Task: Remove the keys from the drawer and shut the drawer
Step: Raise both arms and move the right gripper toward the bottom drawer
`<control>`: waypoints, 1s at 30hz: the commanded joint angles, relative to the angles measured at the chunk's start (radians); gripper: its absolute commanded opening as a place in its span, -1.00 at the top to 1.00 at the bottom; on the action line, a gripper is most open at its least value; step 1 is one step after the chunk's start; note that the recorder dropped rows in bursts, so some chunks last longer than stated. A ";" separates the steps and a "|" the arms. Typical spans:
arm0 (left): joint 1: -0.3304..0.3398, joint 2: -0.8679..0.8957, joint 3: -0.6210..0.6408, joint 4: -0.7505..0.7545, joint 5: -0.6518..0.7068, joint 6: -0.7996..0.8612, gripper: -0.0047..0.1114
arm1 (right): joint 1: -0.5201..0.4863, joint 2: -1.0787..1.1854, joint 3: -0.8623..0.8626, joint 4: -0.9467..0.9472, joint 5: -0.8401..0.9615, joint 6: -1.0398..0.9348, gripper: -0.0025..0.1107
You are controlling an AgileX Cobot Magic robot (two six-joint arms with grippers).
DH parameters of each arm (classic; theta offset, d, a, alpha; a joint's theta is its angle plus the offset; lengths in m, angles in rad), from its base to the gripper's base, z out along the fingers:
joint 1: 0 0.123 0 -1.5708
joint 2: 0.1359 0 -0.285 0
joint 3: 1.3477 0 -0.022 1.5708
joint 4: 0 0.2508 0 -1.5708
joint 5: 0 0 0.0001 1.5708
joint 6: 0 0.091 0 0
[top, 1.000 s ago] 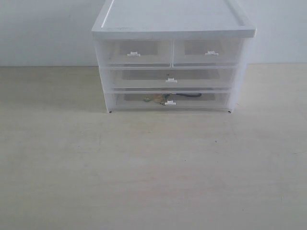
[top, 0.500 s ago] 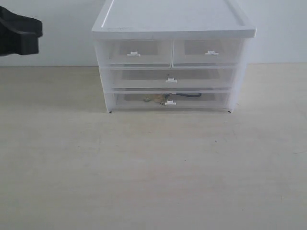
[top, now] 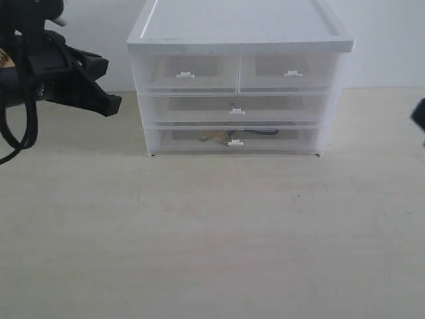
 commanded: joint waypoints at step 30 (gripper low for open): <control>0.000 0.277 -0.127 0.478 -0.349 -0.353 0.85 | 0.229 1.181 -0.284 0.243 -0.970 -0.306 0.96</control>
